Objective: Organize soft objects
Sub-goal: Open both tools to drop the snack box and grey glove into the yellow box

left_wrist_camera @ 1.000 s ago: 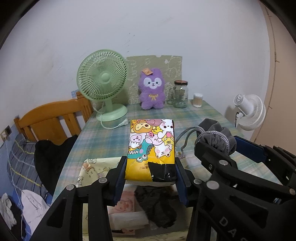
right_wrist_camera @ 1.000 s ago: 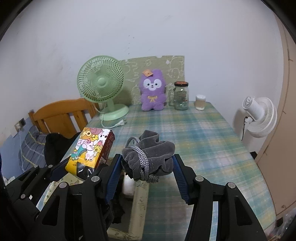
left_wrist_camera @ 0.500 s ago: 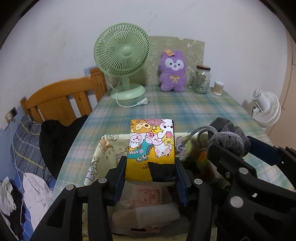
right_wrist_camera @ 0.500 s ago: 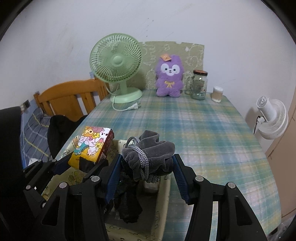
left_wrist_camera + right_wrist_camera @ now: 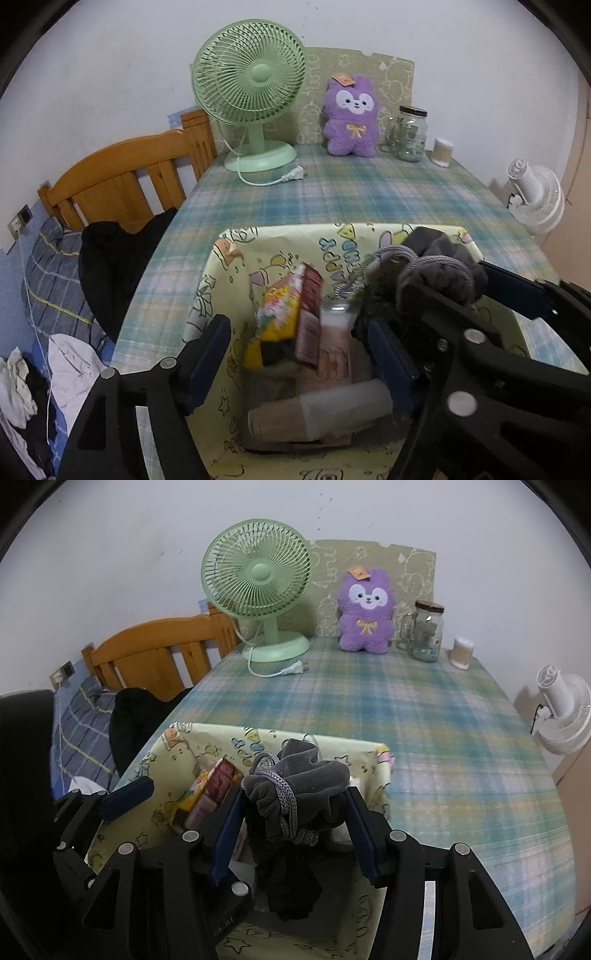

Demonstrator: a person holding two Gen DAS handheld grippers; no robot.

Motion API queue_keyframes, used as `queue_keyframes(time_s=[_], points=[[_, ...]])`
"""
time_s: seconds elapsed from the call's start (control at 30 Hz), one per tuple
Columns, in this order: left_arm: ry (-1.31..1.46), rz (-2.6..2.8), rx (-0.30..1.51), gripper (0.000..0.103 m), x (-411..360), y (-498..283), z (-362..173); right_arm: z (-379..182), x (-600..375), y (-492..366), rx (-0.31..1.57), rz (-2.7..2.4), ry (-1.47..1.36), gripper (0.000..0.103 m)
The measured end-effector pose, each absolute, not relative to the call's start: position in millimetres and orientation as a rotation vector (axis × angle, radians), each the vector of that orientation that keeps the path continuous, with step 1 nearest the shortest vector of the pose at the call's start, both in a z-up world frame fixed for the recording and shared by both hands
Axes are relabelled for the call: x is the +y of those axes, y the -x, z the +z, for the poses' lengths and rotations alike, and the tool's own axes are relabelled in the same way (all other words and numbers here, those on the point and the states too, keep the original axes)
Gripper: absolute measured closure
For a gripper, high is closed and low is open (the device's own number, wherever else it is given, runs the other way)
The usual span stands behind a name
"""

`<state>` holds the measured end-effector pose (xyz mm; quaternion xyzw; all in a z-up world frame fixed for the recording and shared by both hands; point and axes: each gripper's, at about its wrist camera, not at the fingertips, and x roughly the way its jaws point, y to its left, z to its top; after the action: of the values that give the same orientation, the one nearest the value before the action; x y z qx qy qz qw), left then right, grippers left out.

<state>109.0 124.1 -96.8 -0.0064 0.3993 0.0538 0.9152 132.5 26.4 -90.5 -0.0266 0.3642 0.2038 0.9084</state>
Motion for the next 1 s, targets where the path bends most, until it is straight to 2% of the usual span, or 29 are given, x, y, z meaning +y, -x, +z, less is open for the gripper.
queue_keyframes(time_s=[0.1,0.33,0.47,0.6,1.0], points=[[0.008,0.081,0.813,0.015,122,-104,-96,-93,27,-132,0.766,0.437,0.042,0.045],[0.008,0.065,0.821,0.012,122,-93,-93,-93,29,-123,0.764,0.469,0.048,0.040],[0.020,0.052,0.814,0.006,120,-88,-92,-94,27,-120,0.782,0.437,0.033,0.025],[0.014,0.054,0.802,0.004,116,-81,-90,-94,22,-114,0.789,0.423,0.016,0.021],[-0.009,0.029,0.744,0.003,92,-67,-75,-75,-5,-94,0.711,0.361,0.022,0.014]])
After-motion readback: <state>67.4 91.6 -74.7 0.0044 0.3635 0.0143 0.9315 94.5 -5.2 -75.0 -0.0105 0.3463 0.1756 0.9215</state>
